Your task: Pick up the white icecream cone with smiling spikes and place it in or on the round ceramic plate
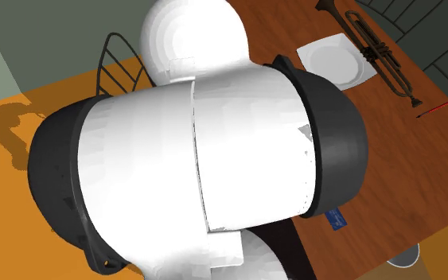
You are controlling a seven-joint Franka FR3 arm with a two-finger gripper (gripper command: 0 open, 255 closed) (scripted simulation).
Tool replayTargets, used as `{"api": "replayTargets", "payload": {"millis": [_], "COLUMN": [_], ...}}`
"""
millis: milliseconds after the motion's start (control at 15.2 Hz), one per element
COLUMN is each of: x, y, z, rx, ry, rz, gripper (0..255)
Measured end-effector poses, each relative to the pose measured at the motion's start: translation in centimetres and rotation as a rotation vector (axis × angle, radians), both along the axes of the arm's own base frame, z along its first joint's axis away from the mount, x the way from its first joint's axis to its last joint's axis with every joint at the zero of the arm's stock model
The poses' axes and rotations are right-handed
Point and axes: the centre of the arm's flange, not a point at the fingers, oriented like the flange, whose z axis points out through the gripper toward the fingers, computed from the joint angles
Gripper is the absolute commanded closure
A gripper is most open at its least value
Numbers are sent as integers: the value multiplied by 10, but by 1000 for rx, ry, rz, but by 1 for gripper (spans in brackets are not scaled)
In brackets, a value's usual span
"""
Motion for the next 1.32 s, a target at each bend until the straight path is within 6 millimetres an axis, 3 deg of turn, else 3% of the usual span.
{"api": "replayTargets", "payload": {"millis": [1056,1320], "x": [1,36], "y": [0,-20], "z": [82,87], "rx": [0,0], "ry": [-1,0], "rz": [0,0], "gripper": [255,255]}}
